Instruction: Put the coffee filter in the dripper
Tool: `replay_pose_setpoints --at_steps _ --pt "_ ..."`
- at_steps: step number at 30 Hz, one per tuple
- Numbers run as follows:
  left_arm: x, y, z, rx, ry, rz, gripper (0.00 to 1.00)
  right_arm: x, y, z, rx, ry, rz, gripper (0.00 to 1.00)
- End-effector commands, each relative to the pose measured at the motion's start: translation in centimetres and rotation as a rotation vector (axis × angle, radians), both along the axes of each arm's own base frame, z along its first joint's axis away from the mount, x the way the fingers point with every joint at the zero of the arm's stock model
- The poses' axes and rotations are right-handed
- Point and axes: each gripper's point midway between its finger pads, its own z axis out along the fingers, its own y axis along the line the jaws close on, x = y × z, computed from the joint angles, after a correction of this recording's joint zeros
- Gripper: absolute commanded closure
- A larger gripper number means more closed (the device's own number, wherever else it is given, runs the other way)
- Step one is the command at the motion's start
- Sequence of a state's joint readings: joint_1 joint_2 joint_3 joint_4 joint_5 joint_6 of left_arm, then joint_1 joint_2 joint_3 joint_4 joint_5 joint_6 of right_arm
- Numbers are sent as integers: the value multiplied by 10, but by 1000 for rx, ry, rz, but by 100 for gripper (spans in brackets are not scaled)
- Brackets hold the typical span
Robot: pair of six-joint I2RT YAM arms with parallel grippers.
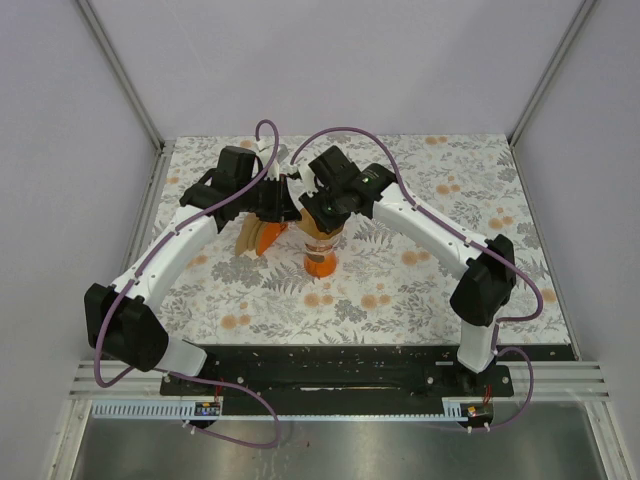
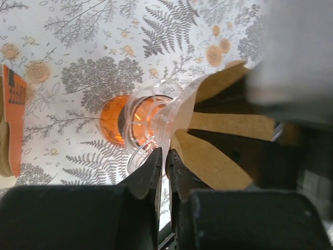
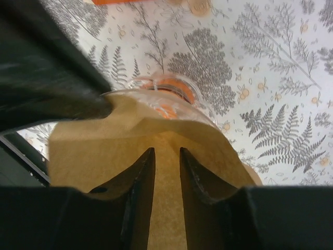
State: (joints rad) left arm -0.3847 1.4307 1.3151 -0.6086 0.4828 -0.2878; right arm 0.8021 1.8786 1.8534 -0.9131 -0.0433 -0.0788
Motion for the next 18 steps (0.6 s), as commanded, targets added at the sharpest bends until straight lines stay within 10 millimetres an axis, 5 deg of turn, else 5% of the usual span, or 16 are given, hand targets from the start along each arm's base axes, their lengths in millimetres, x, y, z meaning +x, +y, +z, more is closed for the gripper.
replay_pose_setpoints --at_steps 1,13,18 --pt "2 7 -17 50 41 32 100 -6 16 88 187 -208 110 65" --pt "3 8 -15 49 34 35 100 -3 5 95 173 -237 75 63" --pt "4 9 -7 47 6 37 100 0 -4 110 190 -284 34 43"
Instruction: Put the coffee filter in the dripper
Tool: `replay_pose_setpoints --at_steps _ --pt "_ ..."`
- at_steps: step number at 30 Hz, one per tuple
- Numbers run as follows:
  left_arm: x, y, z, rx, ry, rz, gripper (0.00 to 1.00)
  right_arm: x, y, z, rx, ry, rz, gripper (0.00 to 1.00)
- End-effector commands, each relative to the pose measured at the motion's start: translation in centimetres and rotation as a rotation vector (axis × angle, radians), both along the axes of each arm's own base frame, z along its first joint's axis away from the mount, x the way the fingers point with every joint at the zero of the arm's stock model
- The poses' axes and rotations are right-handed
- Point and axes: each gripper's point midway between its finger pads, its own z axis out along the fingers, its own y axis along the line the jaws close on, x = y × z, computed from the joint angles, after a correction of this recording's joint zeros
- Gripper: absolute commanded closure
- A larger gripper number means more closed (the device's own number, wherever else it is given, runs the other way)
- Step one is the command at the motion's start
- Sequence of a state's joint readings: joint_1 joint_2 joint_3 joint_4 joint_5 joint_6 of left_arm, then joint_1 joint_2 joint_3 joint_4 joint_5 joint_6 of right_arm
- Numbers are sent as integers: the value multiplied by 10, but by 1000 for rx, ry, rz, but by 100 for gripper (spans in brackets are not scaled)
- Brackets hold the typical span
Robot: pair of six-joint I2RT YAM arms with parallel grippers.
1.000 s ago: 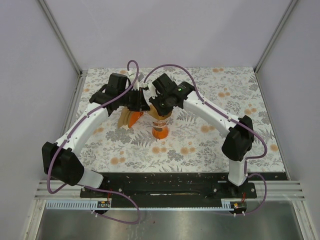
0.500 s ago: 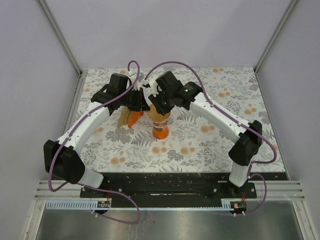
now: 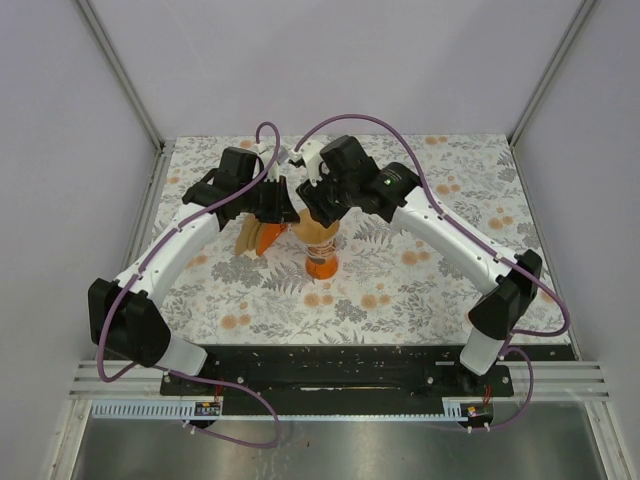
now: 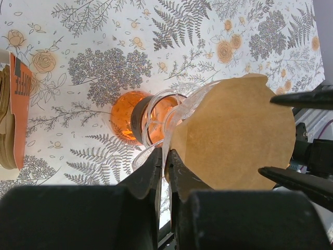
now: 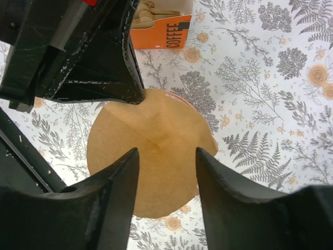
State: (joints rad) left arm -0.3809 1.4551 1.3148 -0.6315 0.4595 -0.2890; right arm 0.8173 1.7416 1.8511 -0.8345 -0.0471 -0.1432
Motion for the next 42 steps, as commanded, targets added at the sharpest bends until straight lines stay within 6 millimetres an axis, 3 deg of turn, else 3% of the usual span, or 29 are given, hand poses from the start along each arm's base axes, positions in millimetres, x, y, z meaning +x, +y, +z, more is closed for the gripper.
replay_pose_setpoints --at_steps 1,6,12,17,19,25,32,37,42 --pt "2 4 9 15 -42 17 100 6 -11 43 70 -119 -55 39" --pt "3 6 18 14 -77 19 100 24 -28 36 76 -125 -172 28" --pt "3 7 23 15 -95 20 100 25 -37 -1 66 -26 -211 28" --pt "3 6 24 10 -100 15 100 21 -36 -18 98 30 -197 30" --pt "2 5 25 7 -101 11 100 22 -36 -20 102 33 -196 34" --pt "2 4 25 2 -99 9 100 19 -28 -22 131 59 -155 58" --pt "2 3 27 -7 -101 4 100 20 -21 -24 143 78 -132 70" --pt "0 1 33 -17 -115 -6 100 21 -23 -29 128 88 -140 66" --pt "2 2 41 -22 -141 -8 85 21 -25 -33 116 93 -147 63"
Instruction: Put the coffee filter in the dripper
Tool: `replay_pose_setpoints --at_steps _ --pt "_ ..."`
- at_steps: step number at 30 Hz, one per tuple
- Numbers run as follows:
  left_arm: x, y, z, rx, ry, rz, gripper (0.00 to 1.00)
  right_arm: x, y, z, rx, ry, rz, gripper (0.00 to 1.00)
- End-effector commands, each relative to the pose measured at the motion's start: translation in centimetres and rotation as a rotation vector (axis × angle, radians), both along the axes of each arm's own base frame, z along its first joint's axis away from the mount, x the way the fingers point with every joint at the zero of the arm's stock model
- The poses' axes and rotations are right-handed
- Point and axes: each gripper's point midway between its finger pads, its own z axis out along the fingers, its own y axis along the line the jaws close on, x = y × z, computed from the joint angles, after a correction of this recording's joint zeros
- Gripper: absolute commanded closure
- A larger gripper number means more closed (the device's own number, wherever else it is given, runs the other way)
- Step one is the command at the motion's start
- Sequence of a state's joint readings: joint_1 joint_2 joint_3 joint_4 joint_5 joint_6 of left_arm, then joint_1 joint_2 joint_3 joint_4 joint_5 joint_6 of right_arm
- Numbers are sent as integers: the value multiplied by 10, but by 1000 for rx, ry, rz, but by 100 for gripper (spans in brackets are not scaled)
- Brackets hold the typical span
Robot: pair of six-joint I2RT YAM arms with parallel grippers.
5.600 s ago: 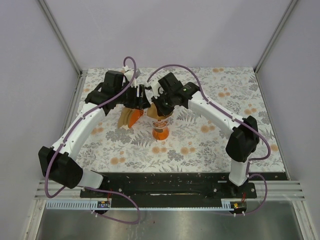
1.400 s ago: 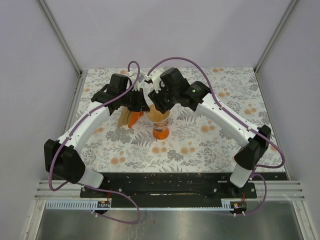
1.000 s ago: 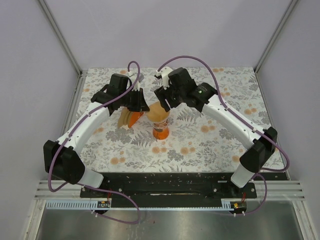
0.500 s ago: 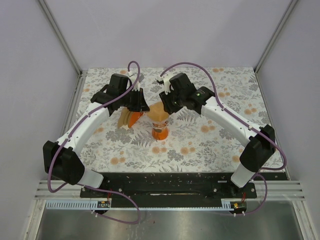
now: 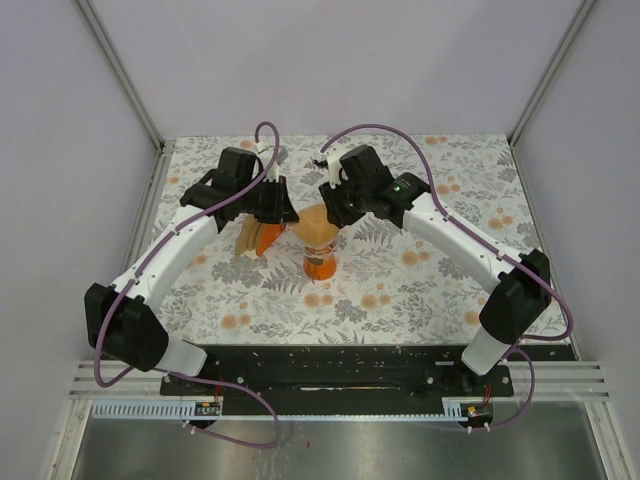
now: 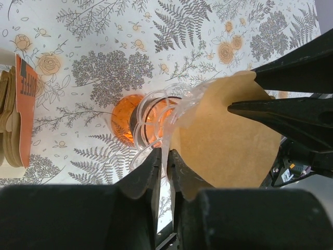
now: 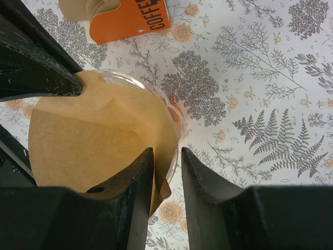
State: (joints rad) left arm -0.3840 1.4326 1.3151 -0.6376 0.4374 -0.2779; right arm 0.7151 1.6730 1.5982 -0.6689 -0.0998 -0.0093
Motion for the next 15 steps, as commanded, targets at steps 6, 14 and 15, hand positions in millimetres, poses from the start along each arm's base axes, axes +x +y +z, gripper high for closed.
replay_pose_setpoints --at_steps 6,14,15 --pt "4 -3 38 -36 -116 -24 69 9 4 12 42 -30 -3 63" --pt "5 -3 38 -30 -120 -29 57 6 6 19 64 -29 15 46" --pt "5 -3 41 -32 -129 -32 56 6 7 20 68 -30 19 44"
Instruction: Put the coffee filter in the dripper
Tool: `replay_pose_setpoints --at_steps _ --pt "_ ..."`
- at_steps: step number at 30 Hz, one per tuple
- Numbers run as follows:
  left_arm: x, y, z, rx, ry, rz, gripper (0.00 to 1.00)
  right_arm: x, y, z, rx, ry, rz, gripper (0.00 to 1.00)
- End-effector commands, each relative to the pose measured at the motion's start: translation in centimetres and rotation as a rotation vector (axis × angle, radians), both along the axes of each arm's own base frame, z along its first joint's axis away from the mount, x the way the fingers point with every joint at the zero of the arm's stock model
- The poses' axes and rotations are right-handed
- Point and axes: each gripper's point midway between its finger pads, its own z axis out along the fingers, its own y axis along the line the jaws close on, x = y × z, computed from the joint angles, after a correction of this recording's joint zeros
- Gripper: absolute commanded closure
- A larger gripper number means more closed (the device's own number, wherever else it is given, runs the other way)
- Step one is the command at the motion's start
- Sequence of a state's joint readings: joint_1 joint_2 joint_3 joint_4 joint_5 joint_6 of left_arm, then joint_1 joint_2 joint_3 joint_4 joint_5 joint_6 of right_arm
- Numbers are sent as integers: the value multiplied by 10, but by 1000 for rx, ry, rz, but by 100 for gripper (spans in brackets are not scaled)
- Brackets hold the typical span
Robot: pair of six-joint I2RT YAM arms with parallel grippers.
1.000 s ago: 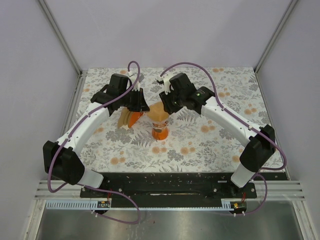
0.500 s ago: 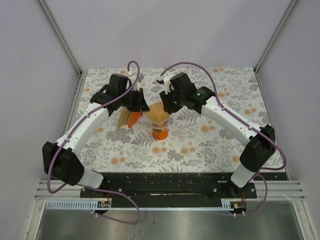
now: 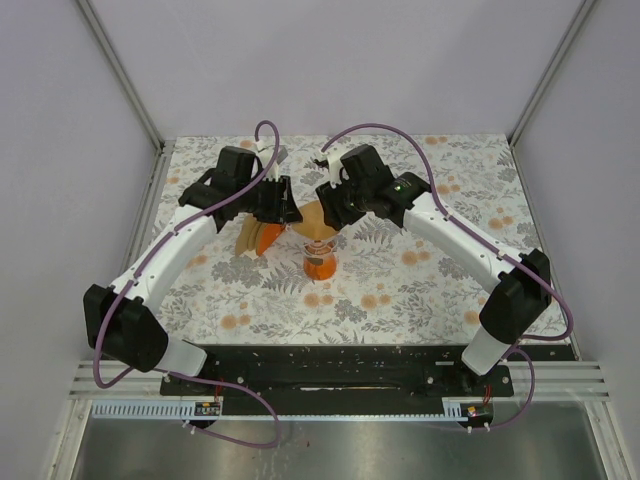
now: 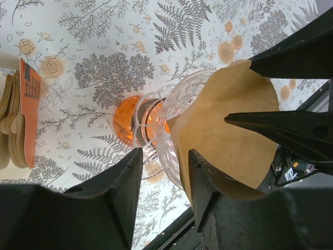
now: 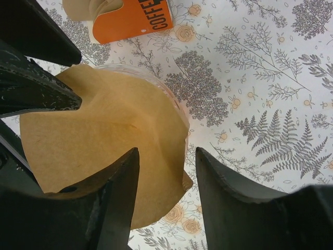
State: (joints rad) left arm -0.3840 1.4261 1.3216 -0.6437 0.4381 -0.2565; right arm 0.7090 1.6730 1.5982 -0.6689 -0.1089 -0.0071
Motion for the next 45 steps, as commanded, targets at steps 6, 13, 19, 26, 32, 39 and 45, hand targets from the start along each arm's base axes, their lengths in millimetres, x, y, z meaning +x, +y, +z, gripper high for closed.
replay_pose_setpoints --at_steps 6,13,19,26,32,39,45 --pt "6 -3 43 -36 -125 -25 43 6 10 29 74 -52 26 31" --pt "8 -1 45 -18 -139 -24 26 9 11 41 88 -80 29 17" --pt "28 20 76 10 -243 45 9 12 2 76 103 -177 7 1" --pt "63 80 102 42 -356 251 1 36 -44 118 84 -322 -162 1" --pt "84 139 98 172 -433 432 1 69 -125 127 121 -343 -392 1" --pt "100 218 56 278 -450 627 1 93 -216 89 159 -297 -640 1" --pt "104 265 -10 301 -343 716 1 102 -283 35 230 -297 -828 1"
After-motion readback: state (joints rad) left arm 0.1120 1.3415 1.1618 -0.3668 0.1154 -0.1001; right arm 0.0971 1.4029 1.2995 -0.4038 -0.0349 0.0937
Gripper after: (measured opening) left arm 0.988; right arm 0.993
